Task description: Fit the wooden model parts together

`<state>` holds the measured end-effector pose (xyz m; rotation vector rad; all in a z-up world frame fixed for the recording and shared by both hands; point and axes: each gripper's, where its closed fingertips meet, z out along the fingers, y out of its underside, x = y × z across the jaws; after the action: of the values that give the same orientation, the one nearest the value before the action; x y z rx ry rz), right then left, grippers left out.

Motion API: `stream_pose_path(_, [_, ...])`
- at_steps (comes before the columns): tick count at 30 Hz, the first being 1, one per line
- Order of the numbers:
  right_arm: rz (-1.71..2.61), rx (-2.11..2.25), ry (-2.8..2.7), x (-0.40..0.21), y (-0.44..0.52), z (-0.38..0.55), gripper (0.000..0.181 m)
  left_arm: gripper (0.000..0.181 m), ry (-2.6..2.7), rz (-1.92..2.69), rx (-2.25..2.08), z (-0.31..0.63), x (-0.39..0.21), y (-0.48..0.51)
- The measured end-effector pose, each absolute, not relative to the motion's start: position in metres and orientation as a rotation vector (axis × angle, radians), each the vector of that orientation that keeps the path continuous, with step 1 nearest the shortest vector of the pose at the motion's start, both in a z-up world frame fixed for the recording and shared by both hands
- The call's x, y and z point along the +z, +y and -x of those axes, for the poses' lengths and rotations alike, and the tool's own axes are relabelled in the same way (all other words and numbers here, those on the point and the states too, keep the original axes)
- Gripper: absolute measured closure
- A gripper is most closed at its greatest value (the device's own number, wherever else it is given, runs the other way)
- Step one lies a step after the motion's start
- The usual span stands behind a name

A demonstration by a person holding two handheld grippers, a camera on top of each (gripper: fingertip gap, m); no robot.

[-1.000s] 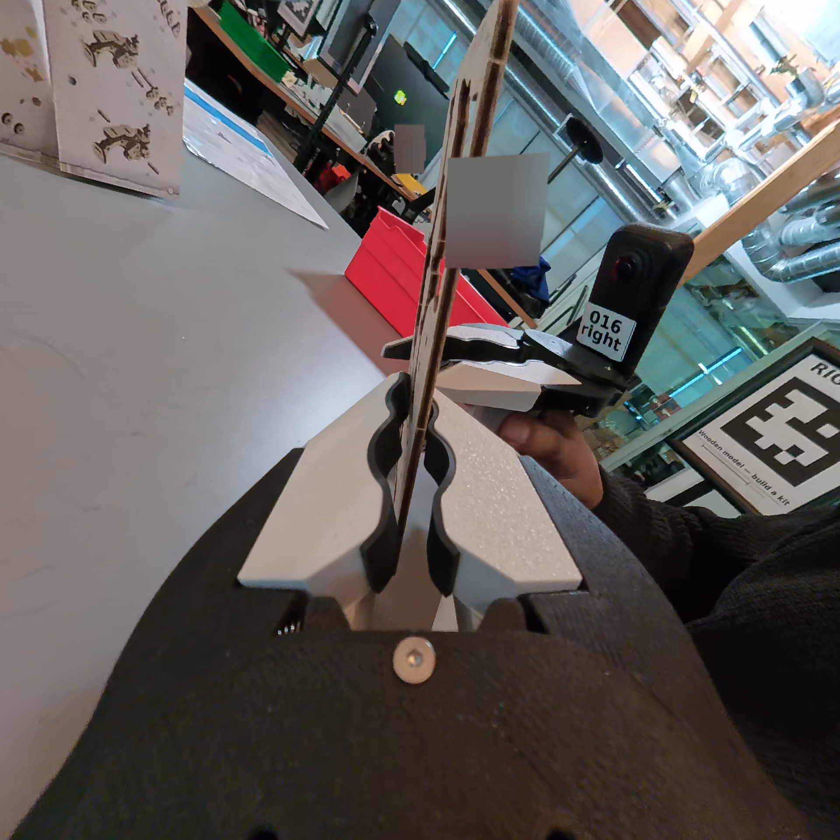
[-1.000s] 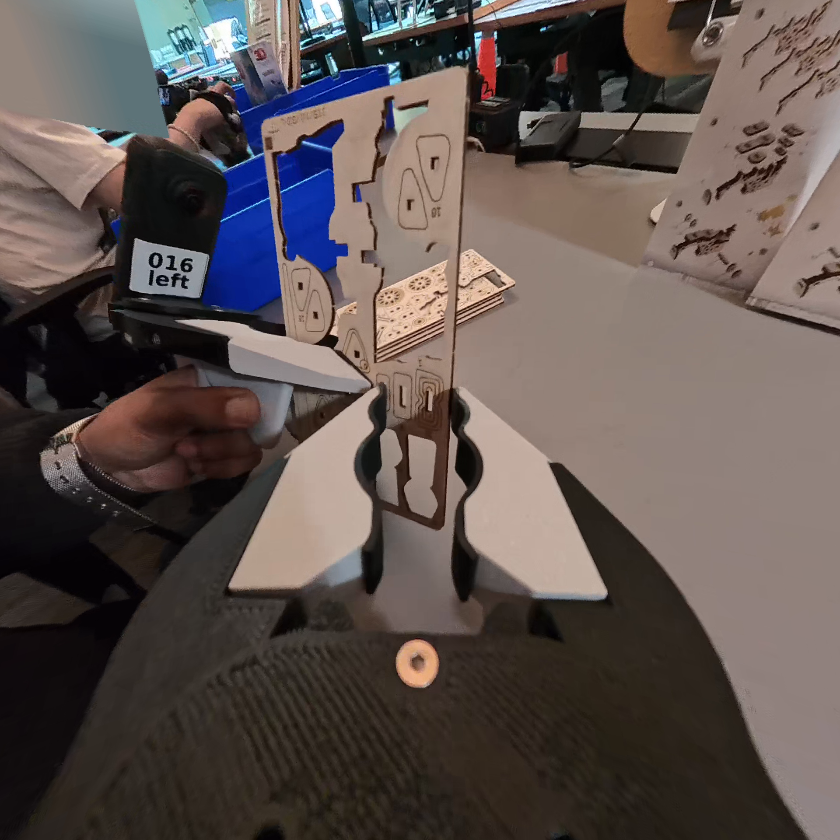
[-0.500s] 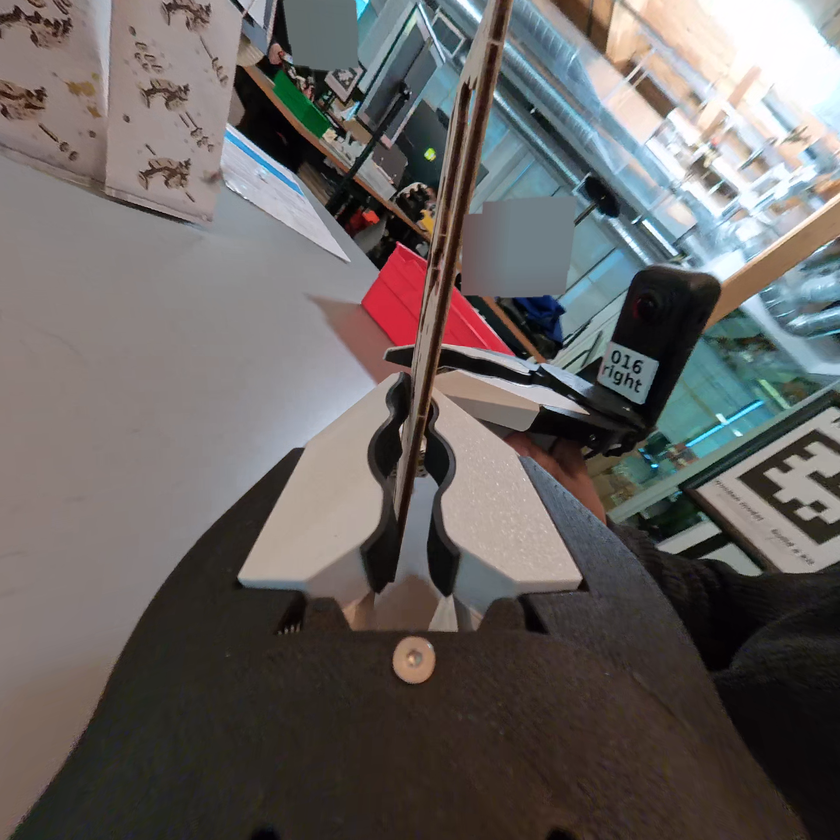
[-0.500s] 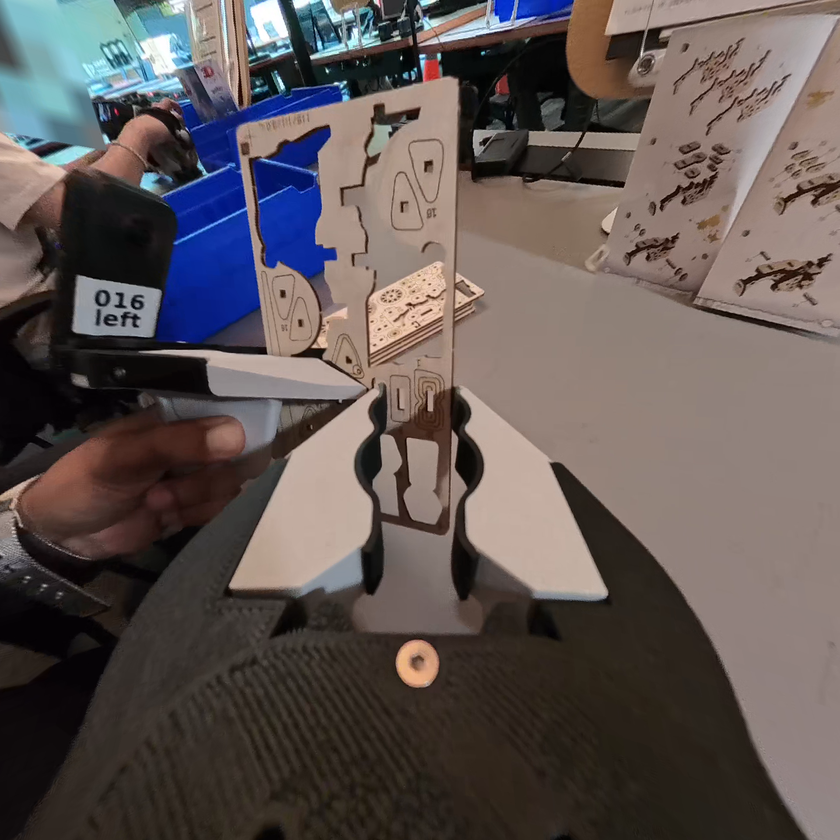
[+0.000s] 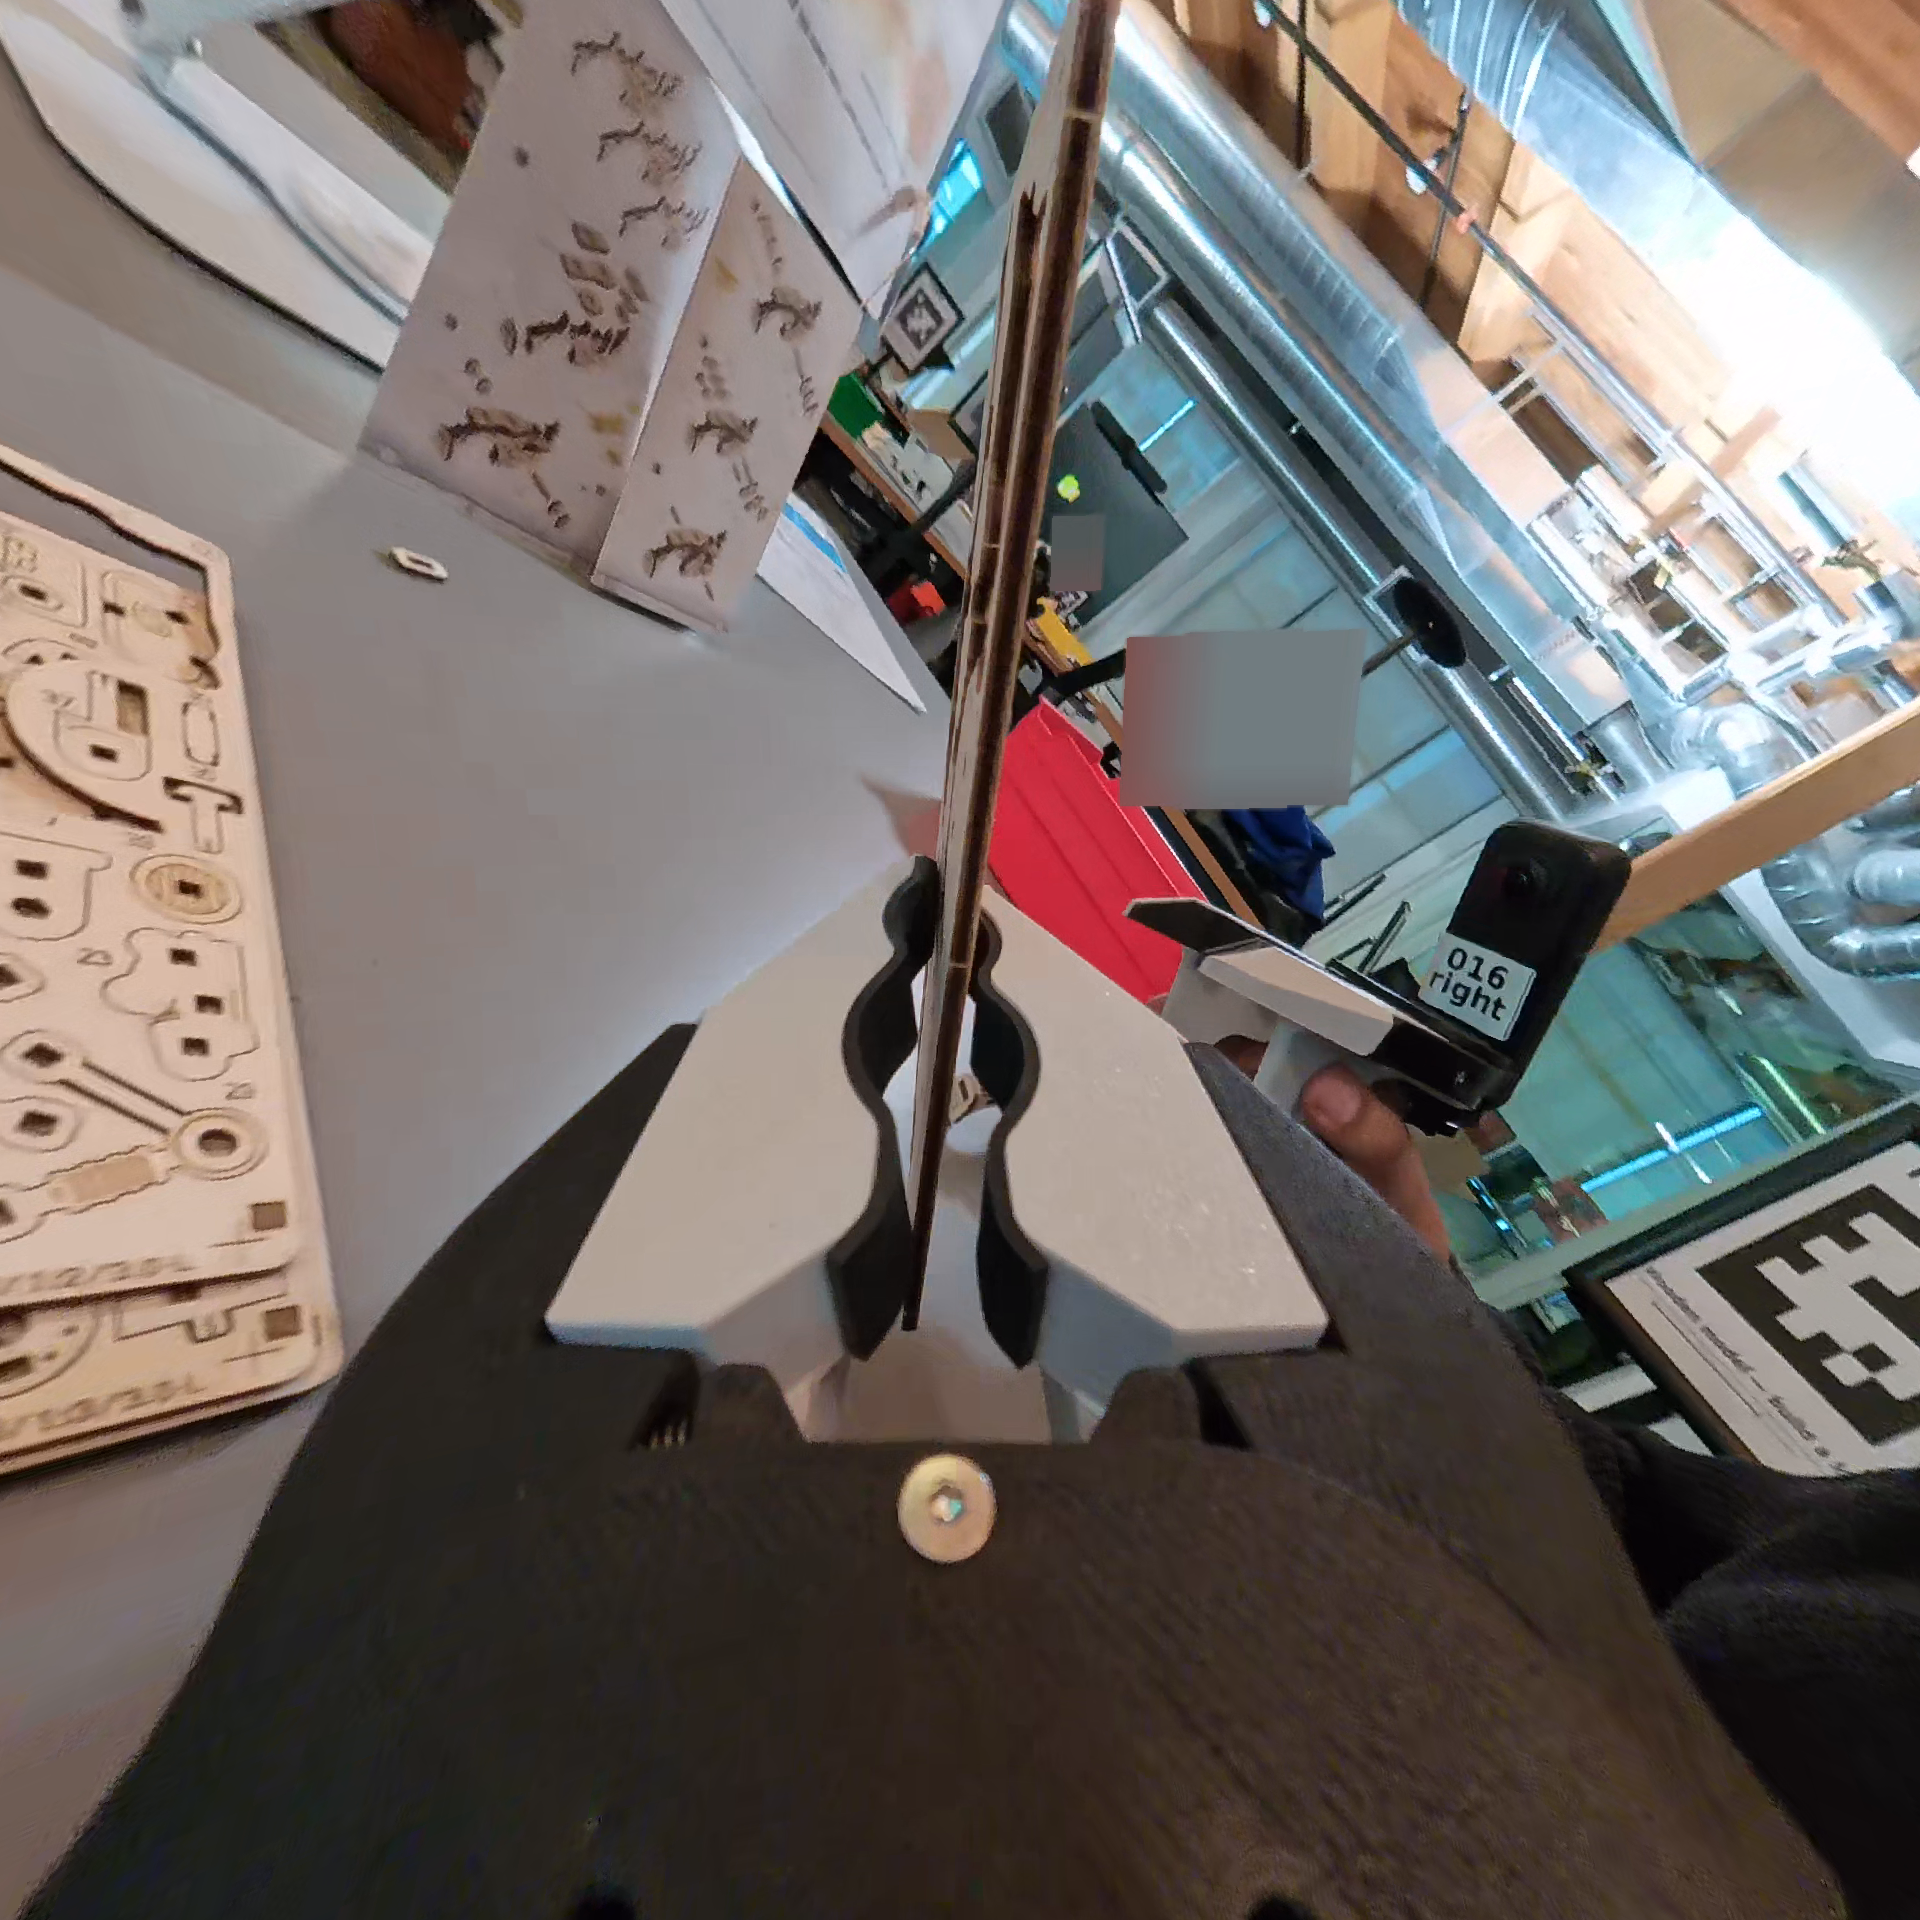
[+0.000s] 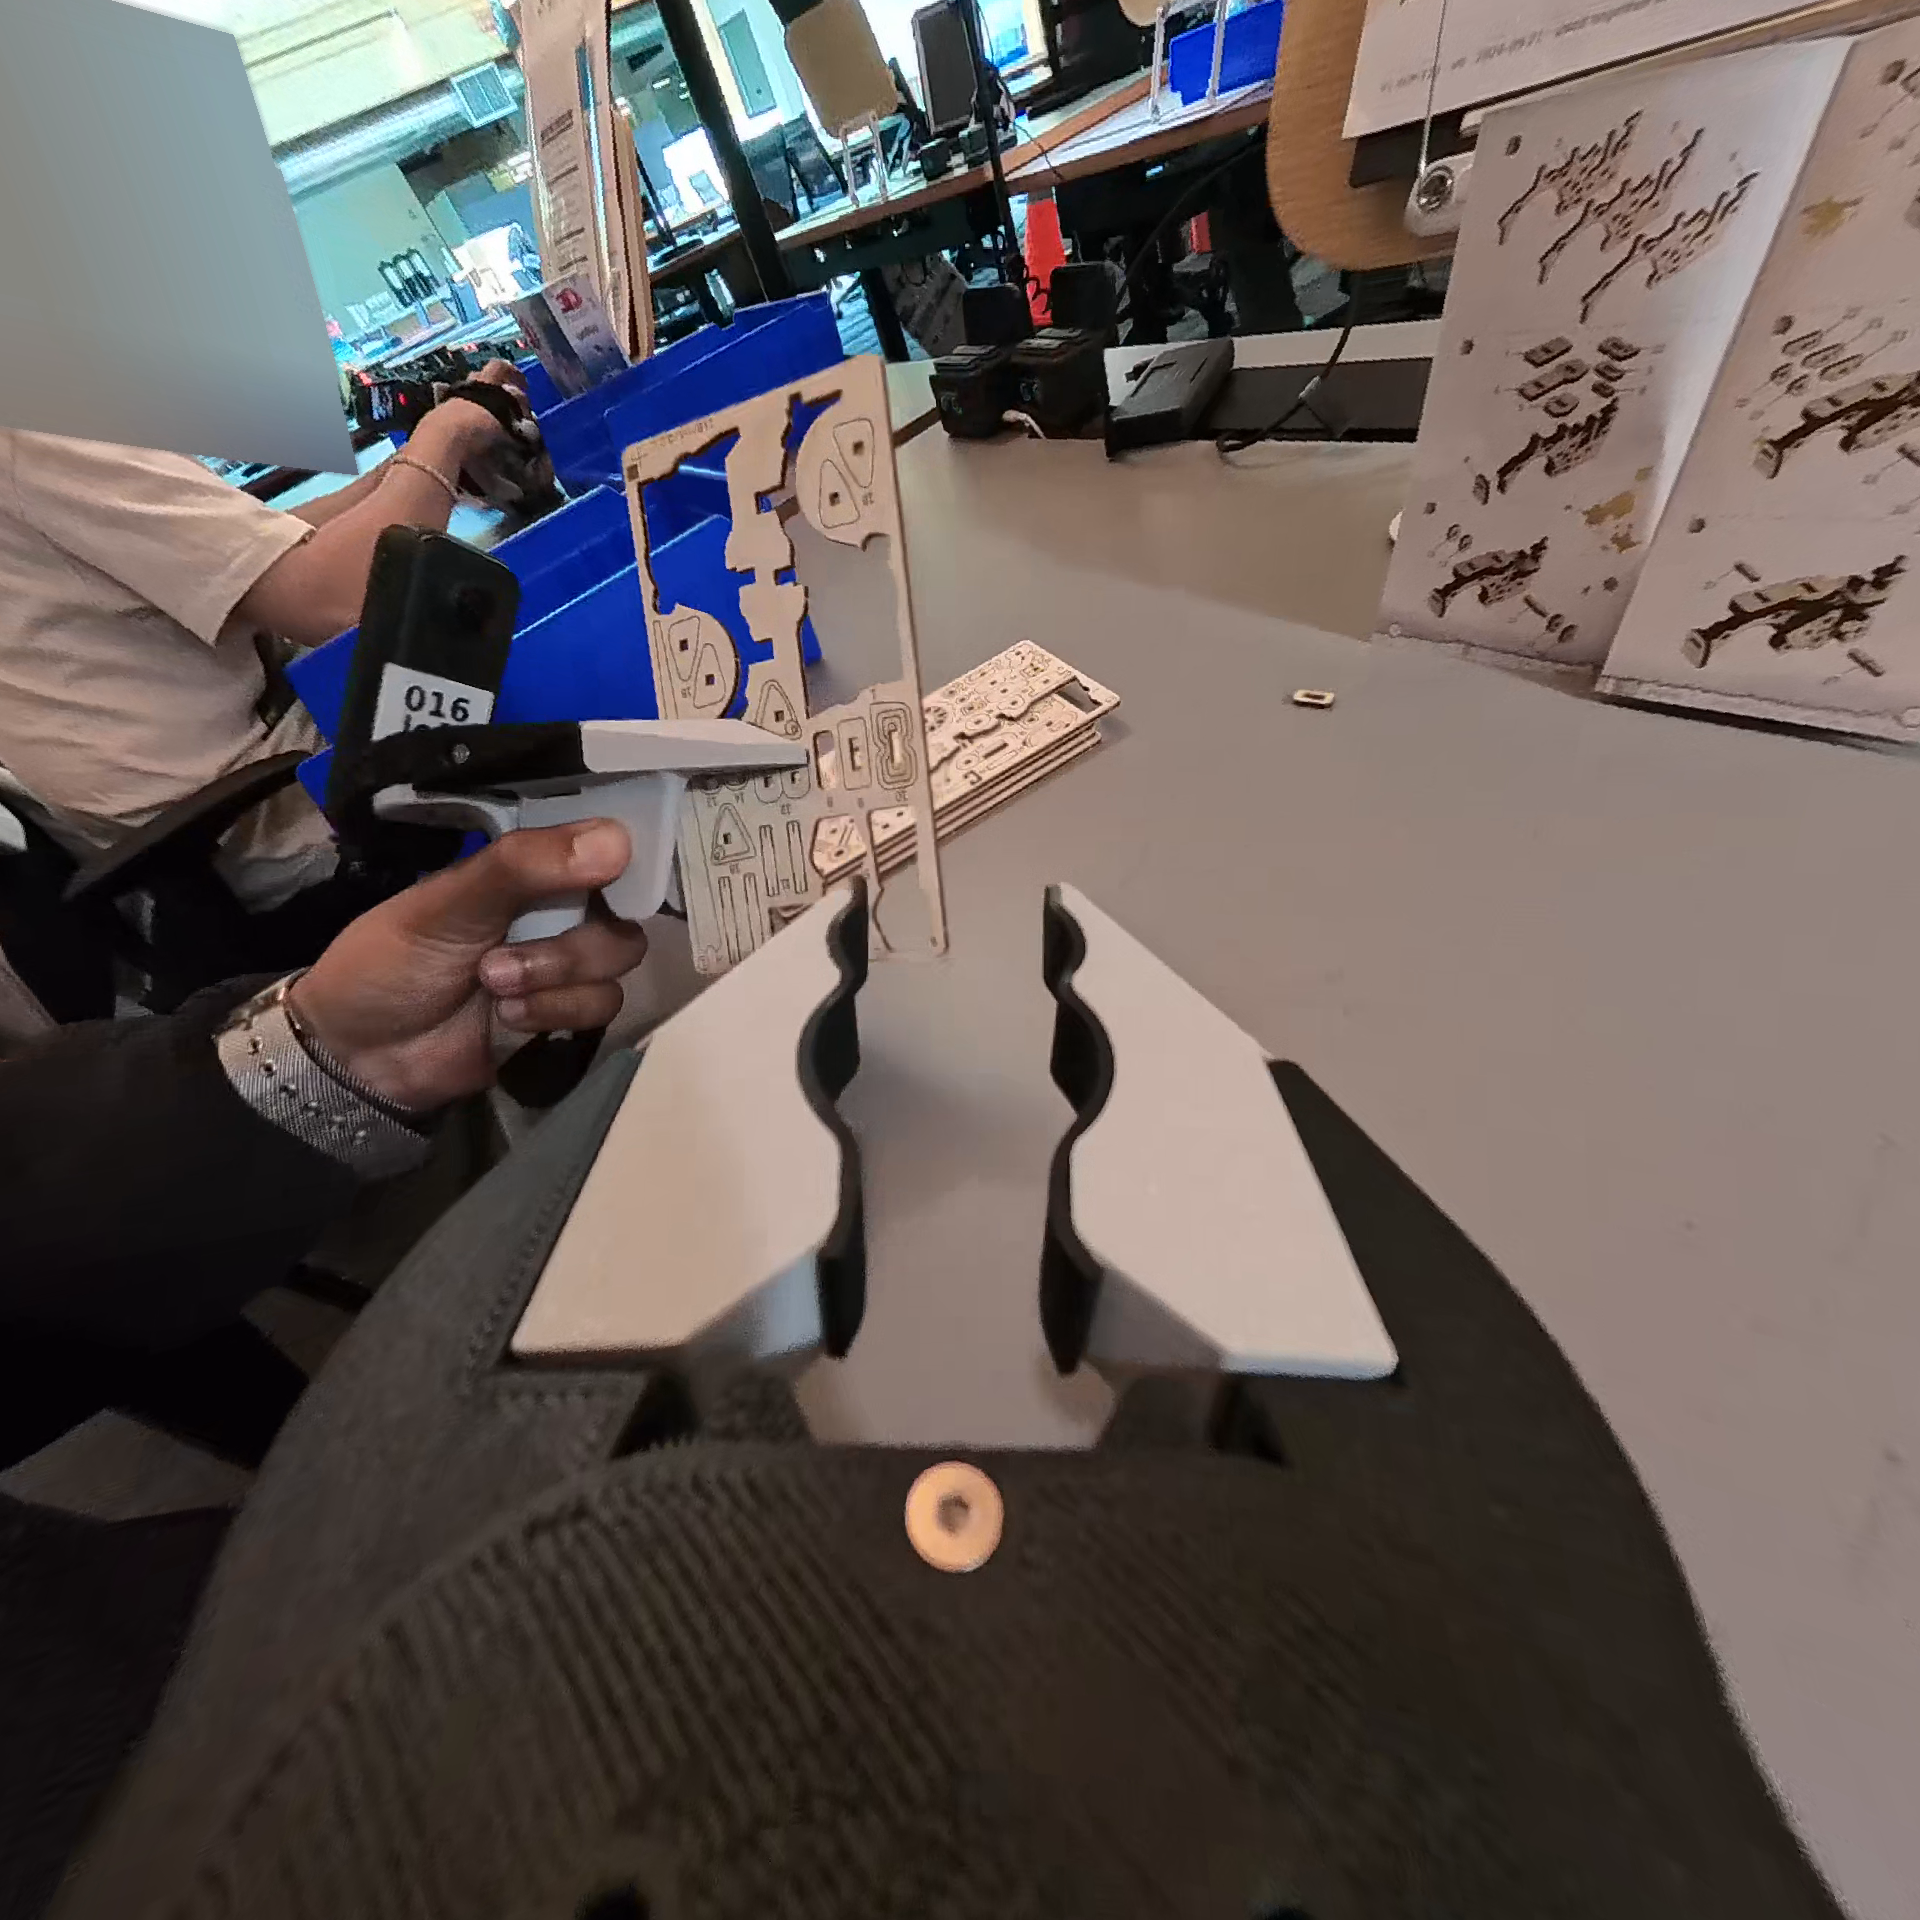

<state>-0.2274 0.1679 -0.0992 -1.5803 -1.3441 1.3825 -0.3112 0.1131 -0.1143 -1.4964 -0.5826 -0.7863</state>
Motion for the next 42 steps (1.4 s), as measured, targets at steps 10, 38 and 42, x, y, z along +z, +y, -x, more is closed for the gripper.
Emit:
stream_pose_path(10, [1.586,1.287,-1.498,-0.094,0.178,0.238,0.135,0.179,-0.564,1.818,-0.960,0.295,-0.155,0.111])
stream_pose_path(38, [1.413,0.880,-2.248,-0.203,0.268,0.425,0.154,0.110,-0.545,1.969,-0.748,0.344,-0.171,0.088])
stream_pose_path(42, [1.391,0.836,-2.330,-0.218,0.271,0.433,0.163,0.104,-0.560,1.945,-0.758,0.354,-0.173,0.086])
